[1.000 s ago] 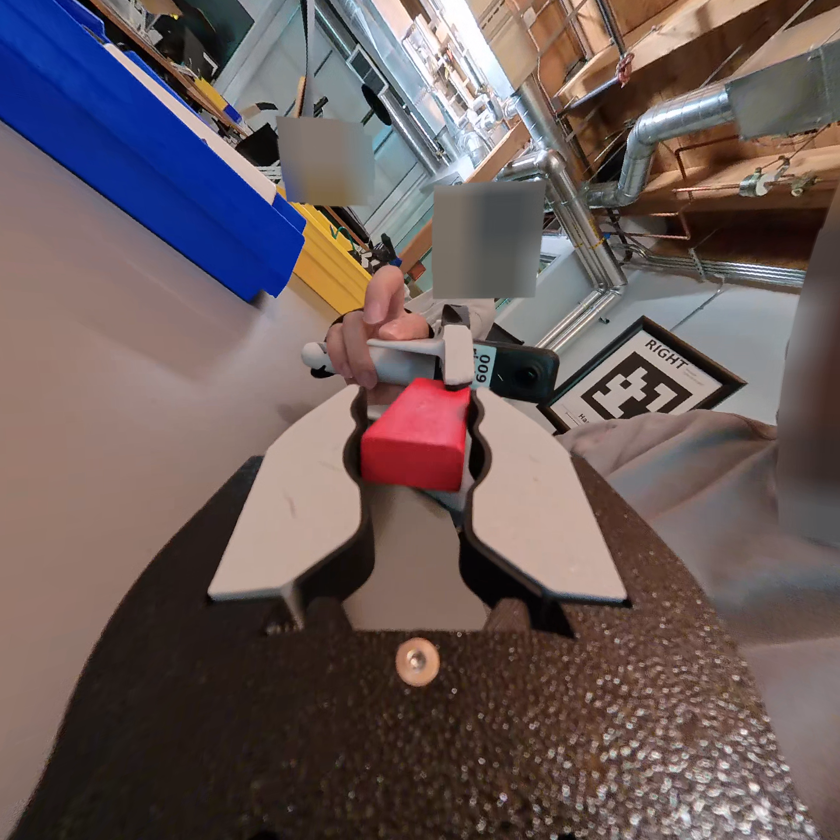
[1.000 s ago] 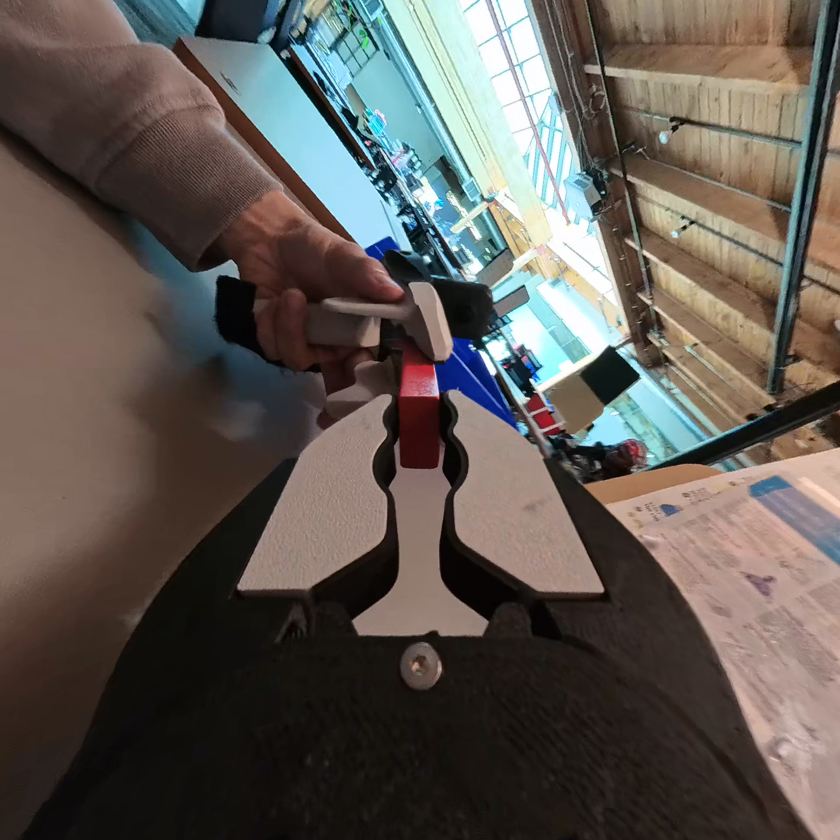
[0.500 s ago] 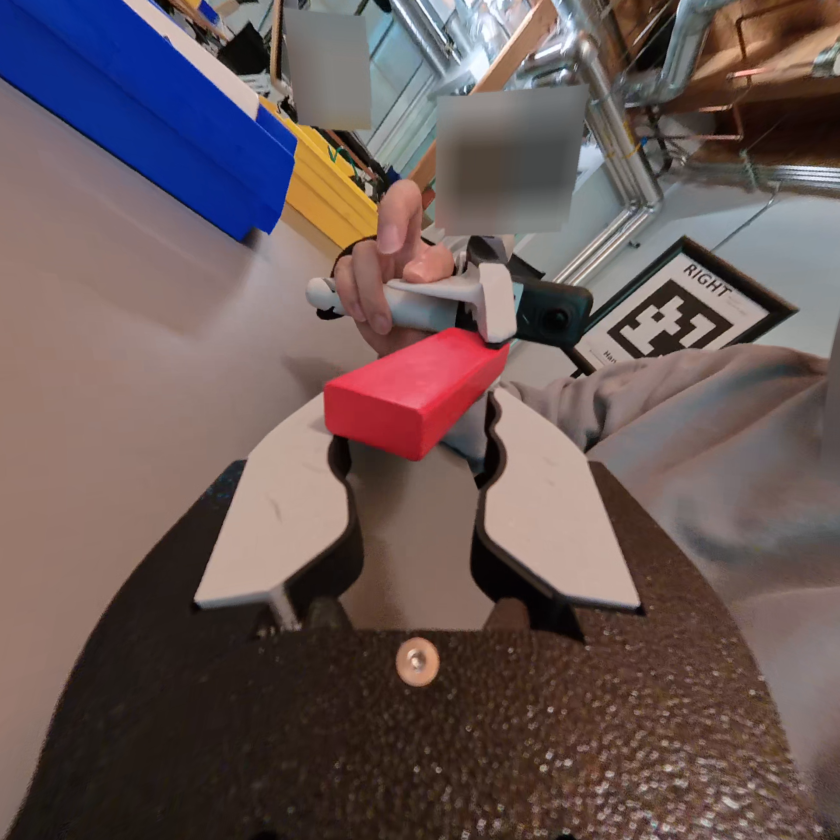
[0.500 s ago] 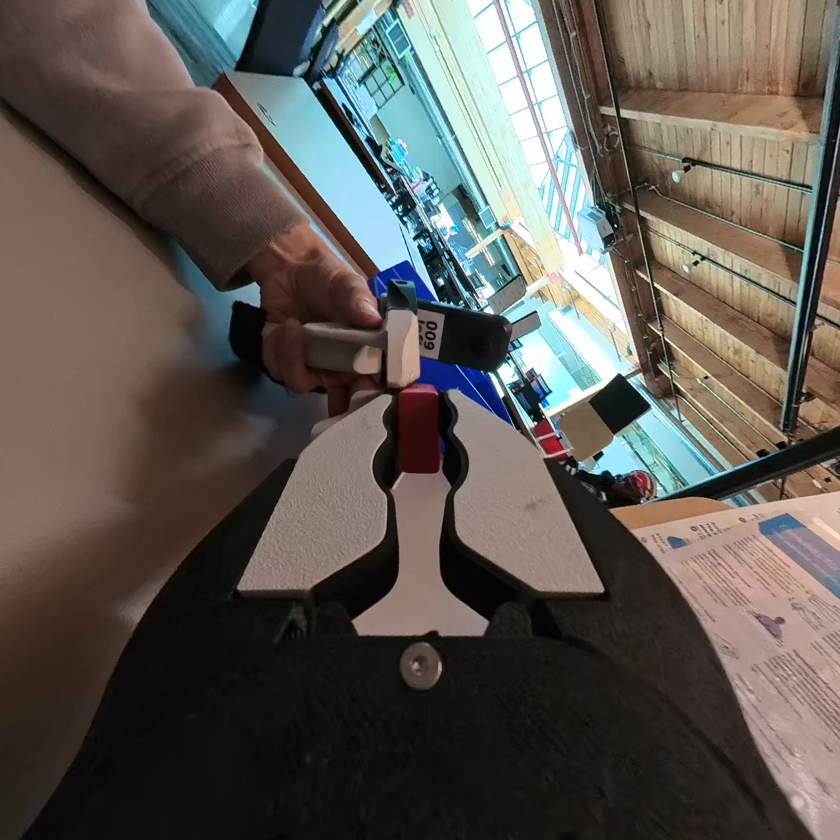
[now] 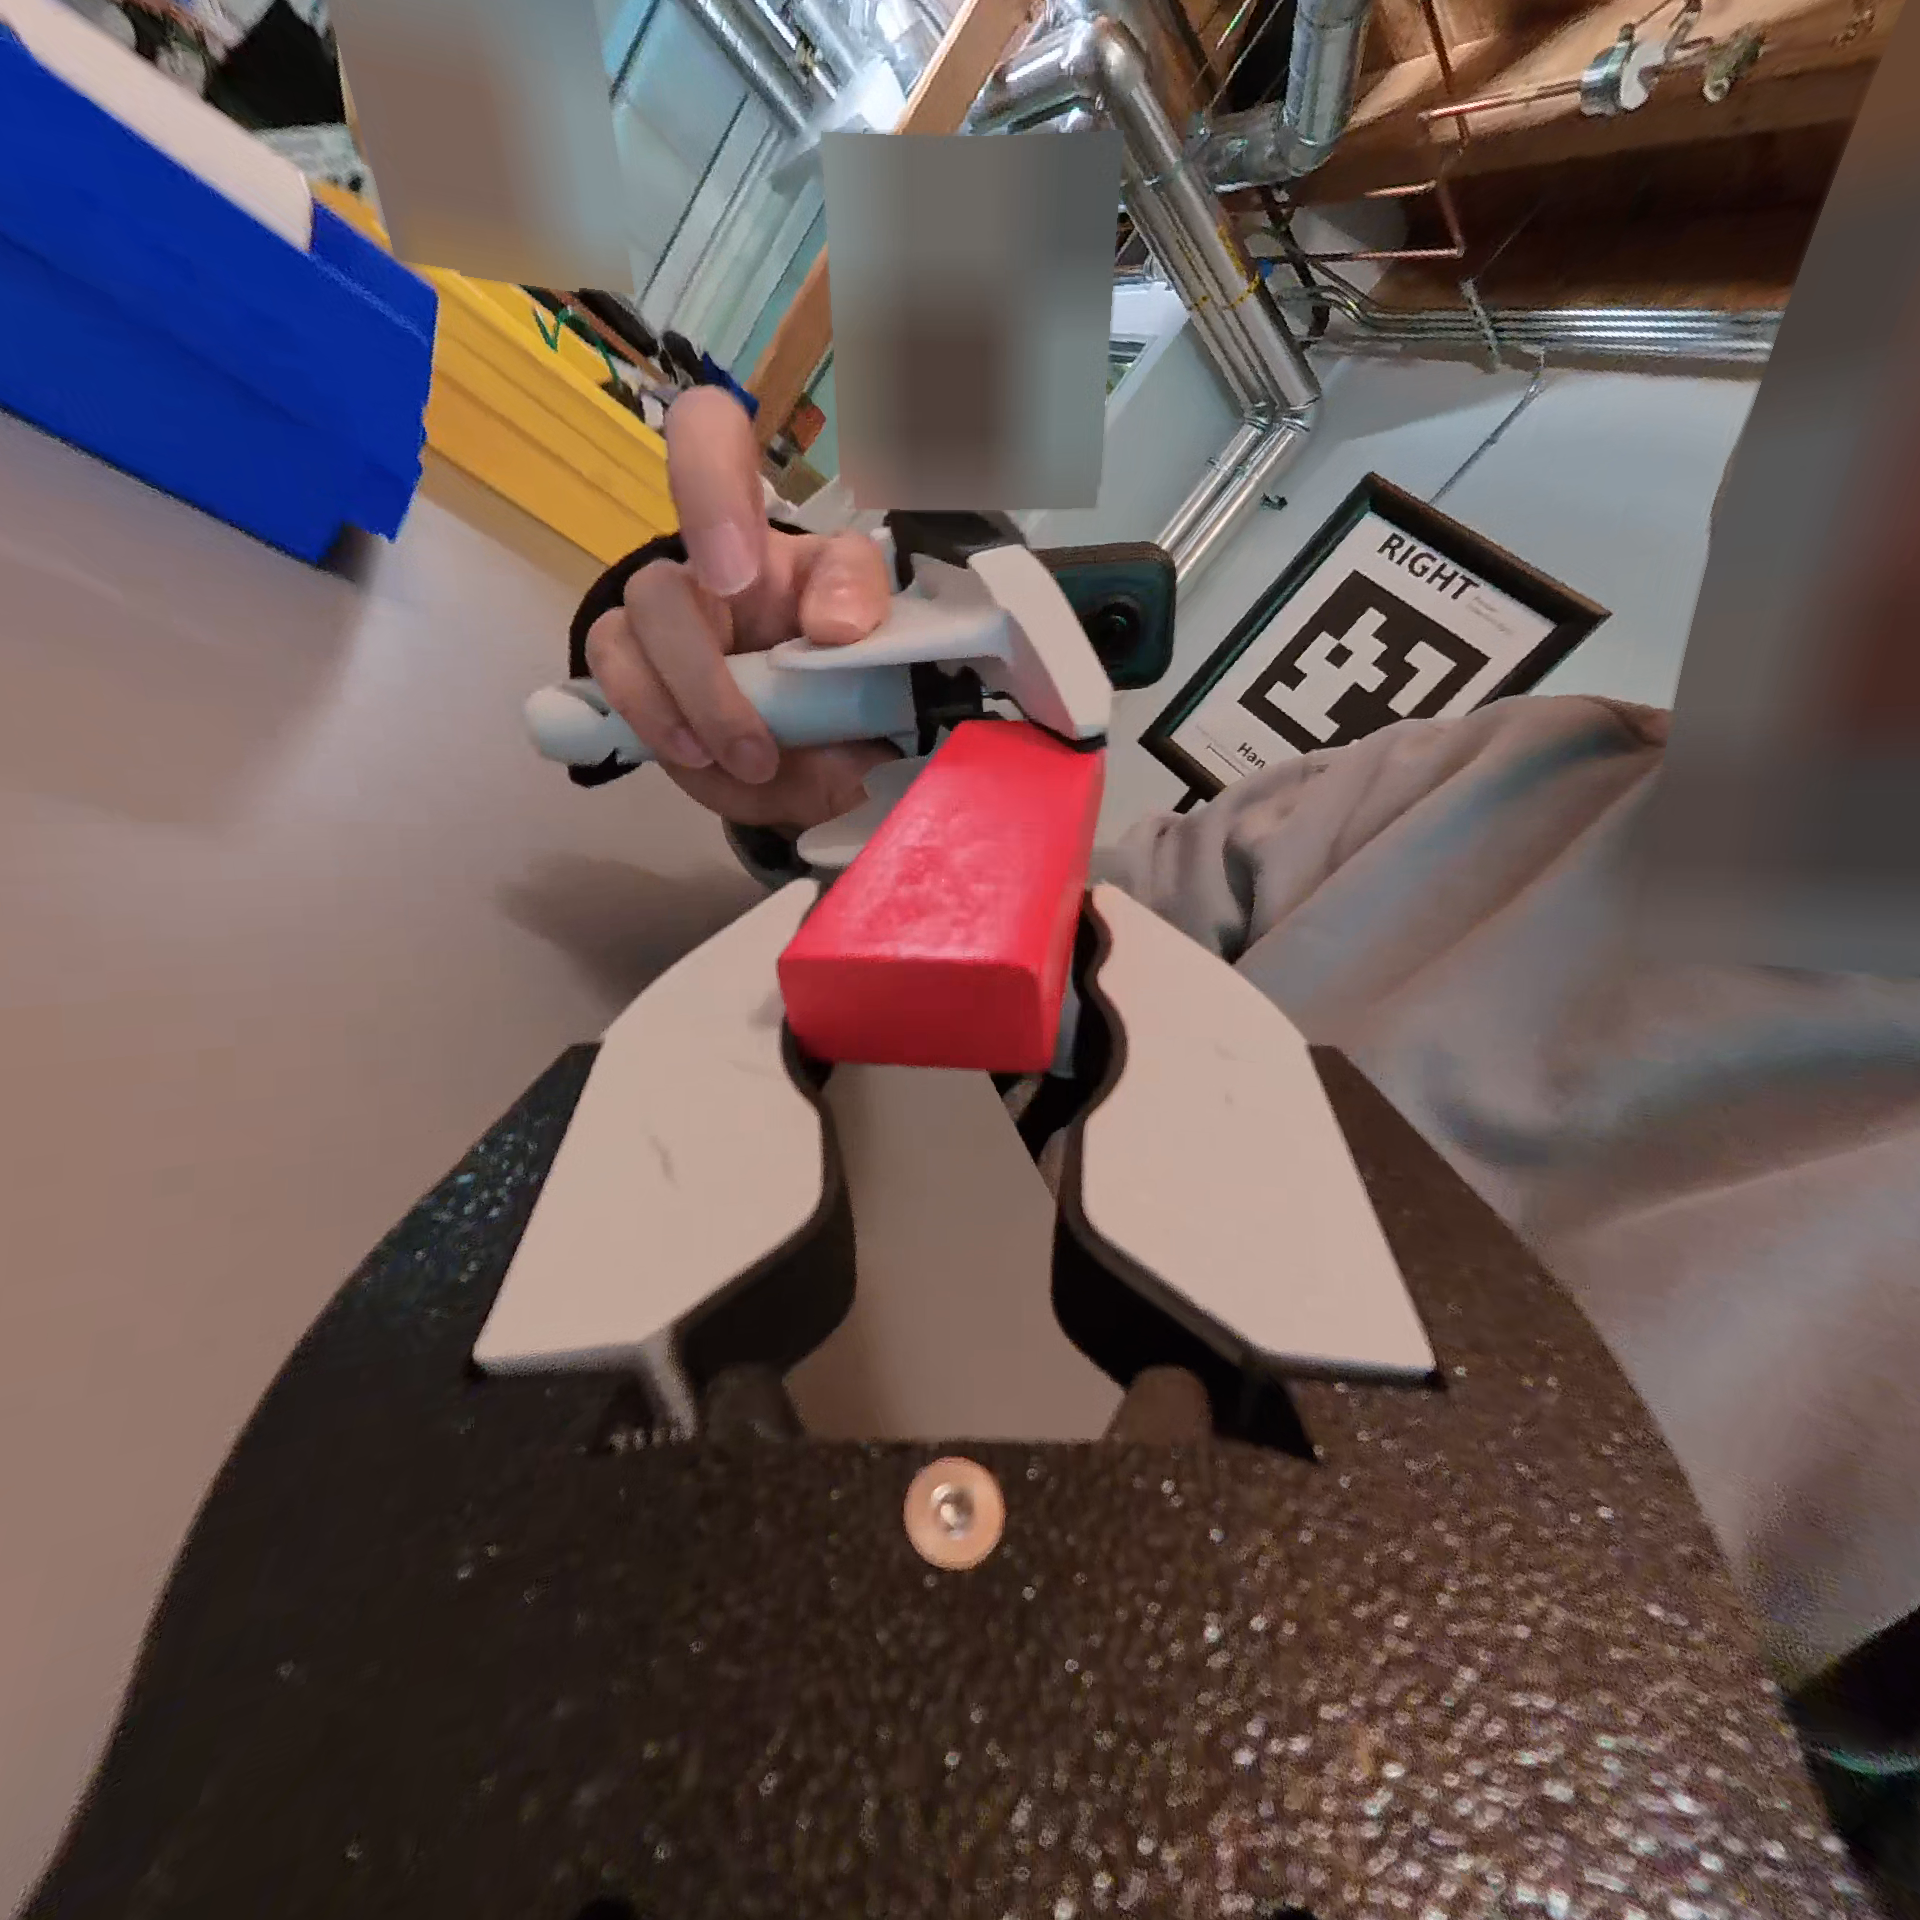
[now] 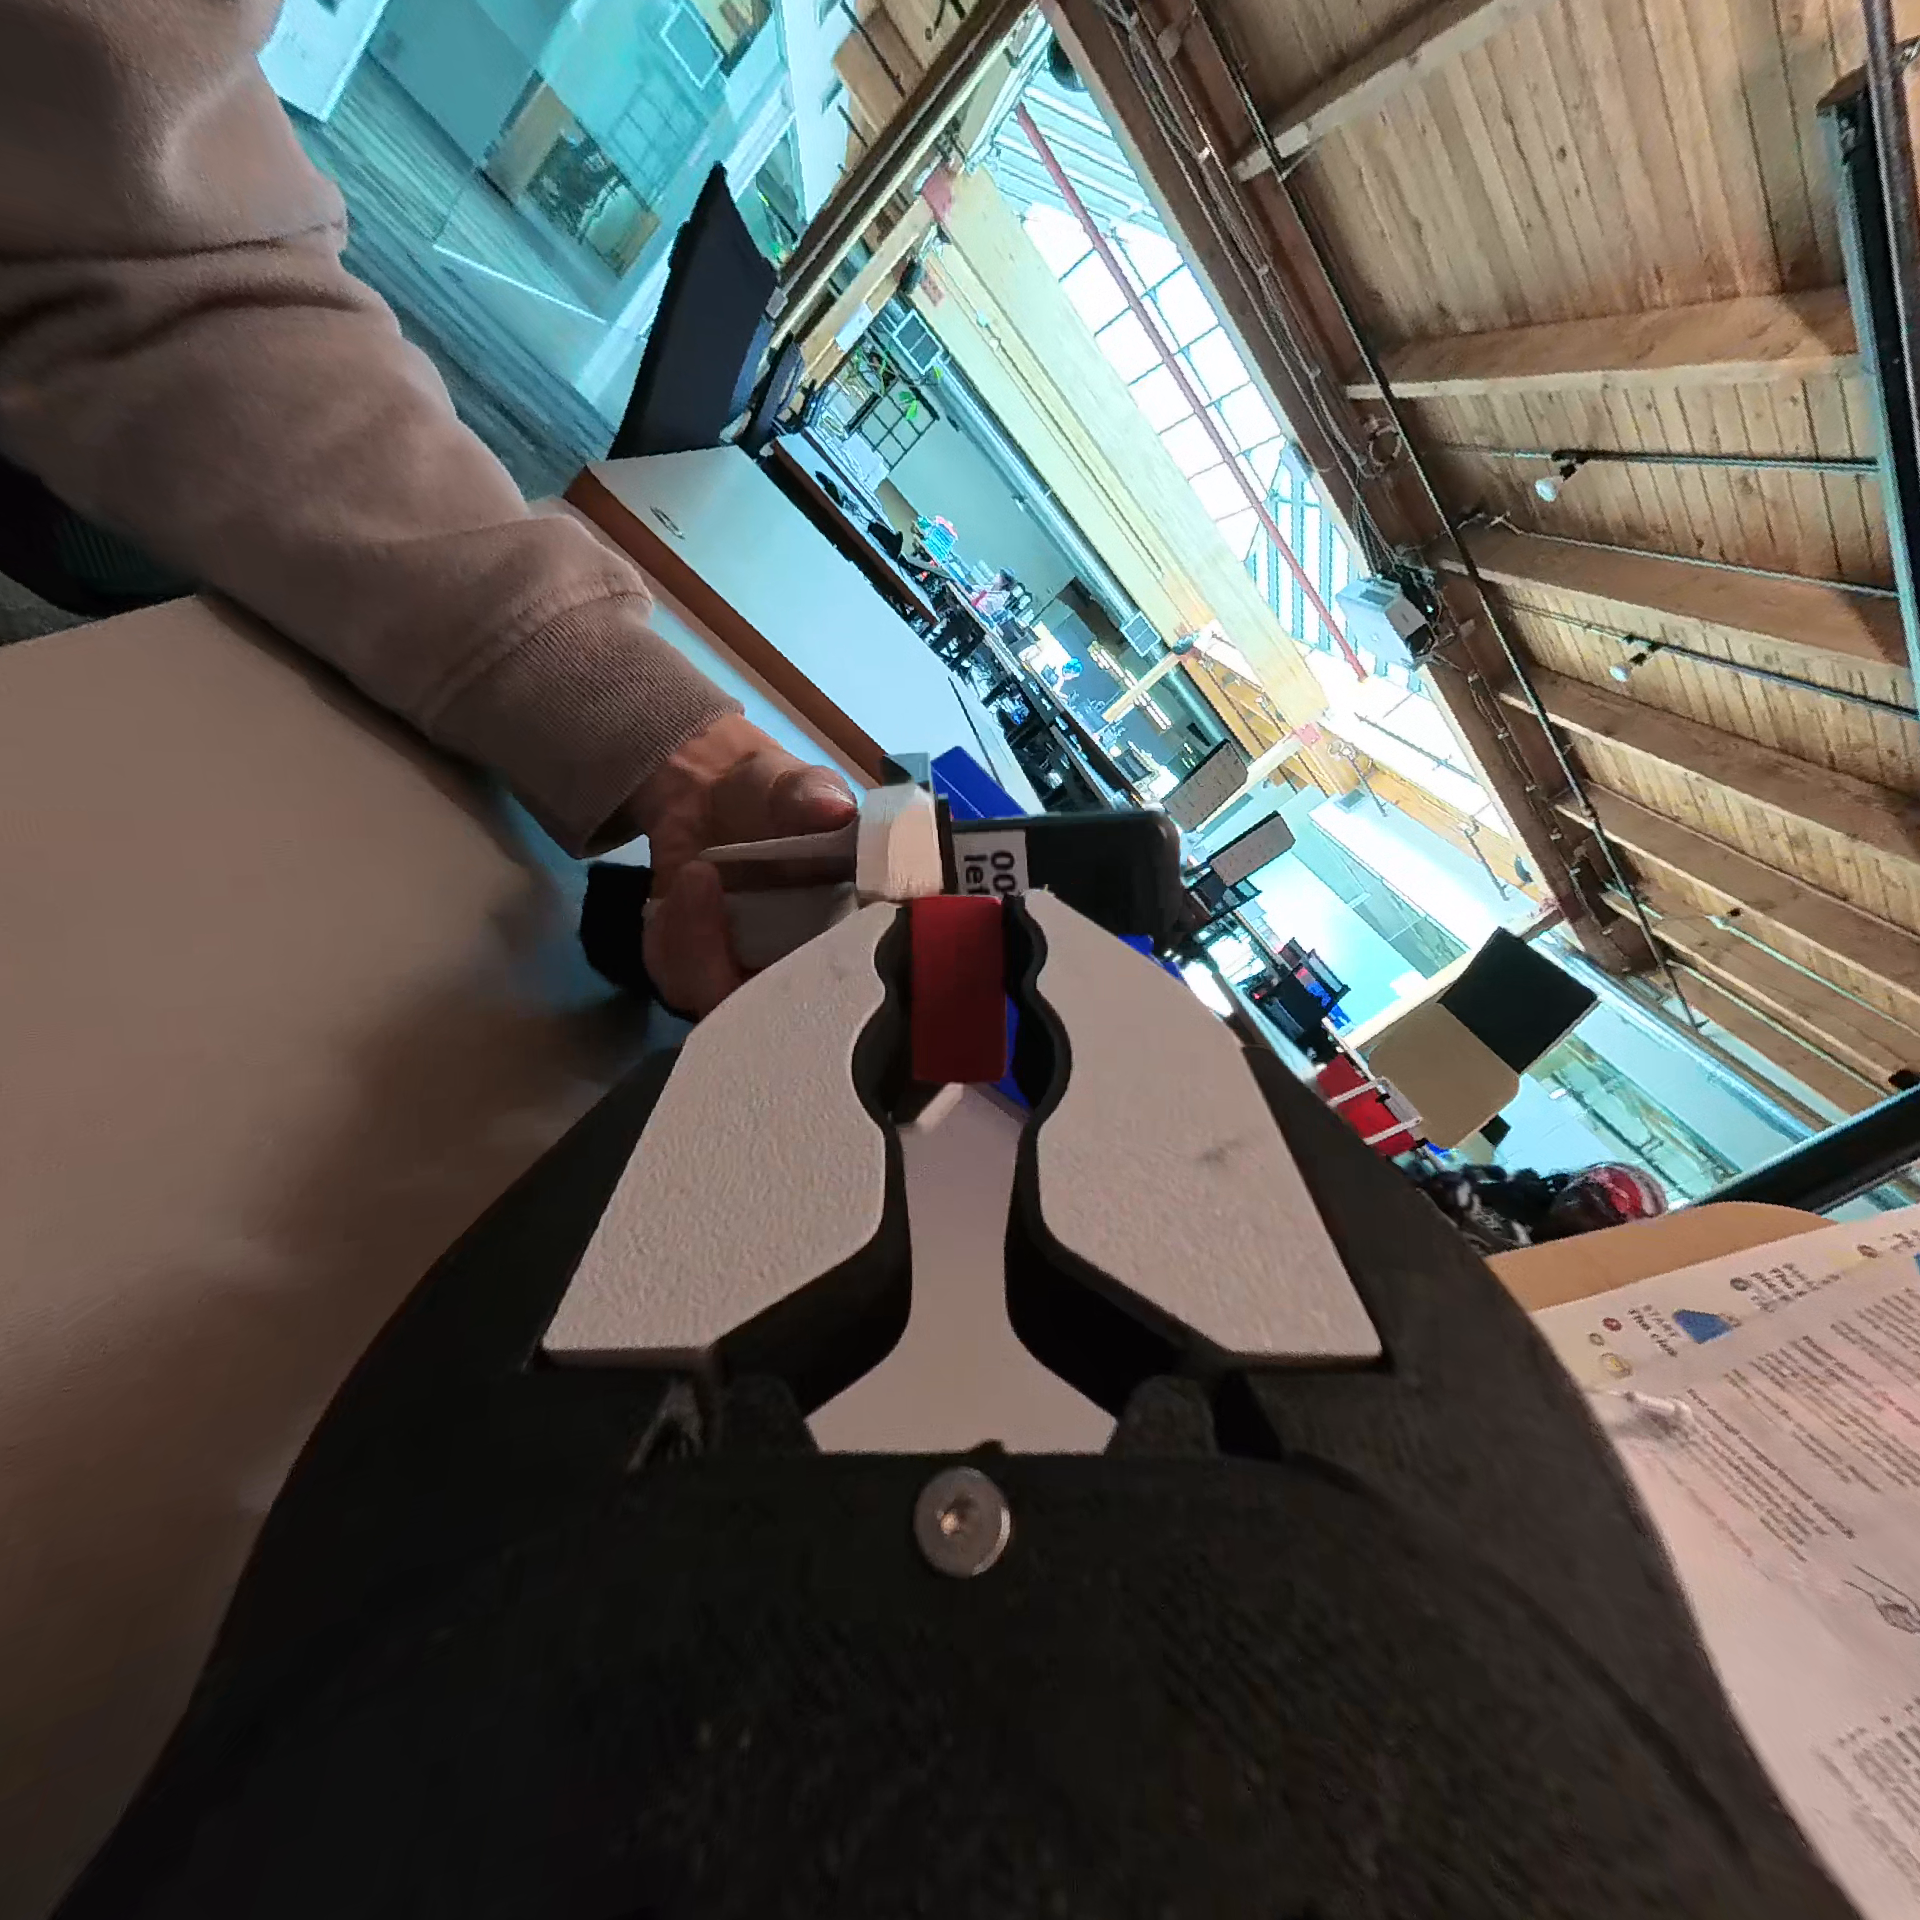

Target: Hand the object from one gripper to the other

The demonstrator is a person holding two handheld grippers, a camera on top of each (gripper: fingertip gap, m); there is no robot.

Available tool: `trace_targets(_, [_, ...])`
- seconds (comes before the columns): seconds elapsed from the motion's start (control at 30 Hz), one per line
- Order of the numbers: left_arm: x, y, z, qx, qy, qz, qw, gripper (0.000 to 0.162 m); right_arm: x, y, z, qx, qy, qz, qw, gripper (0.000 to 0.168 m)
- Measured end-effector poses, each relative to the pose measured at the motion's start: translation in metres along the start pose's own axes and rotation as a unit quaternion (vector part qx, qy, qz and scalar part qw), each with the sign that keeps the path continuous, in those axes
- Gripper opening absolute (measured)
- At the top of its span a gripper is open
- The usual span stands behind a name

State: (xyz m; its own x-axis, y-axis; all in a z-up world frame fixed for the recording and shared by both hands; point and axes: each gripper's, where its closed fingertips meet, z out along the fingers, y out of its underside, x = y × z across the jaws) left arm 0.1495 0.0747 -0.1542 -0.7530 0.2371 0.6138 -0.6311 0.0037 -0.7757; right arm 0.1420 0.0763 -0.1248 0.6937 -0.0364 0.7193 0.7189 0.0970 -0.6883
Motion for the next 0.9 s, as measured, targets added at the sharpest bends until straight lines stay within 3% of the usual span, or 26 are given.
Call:
trace_targets(0.1, [0.006,0.002,0.002,-0.005,0.013,0.023,1.000,0.030,0.002,-0.009,-0.004,0.038,-0.008,0.049,0.998,0.017])
trace_targets(0.2, [0.006,0.000,0.004,0.002,0.012,0.016,1.000,0.050,0.002,-0.011,-0.005,0.042,-0.011,0.053,0.998,0.017])
trace_targets(0.37, [0.010,0.000,0.006,0.003,0.026,0.000,1.000,0.060,0.002,-0.012,-0.005,0.040,-0.010,0.045,0.998,0.017])
trace_targets(0.5, [0.016,-0.008,0.005,0.028,0.058,-0.040,0.997,0.068,-0.004,0.000,-0.003,-0.013,-0.020,-0.012,1.000,0.017])
trace_targets(0.67, [0.001,-0.002,0.002,0.009,0.007,-0.011,1.000,0.042,-0.009,0.005,-0.001,-0.023,-0.033,-0.008,0.999,0.017])
trace_targets(0.77, [-0.003,-0.005,0.001,0.015,-0.012,0.006,1.000,0.042,-0.007,0.011,-0.001,-0.036,-0.030,-0.003,0.999,0.017])
trace_targets(0.9, [-0.019,-0.009,-0.009,0.004,-0.099,0.080,0.992,0.040,-0.001,0.035,-0.003,-0.095,-0.008,0.023,0.995,0.021])
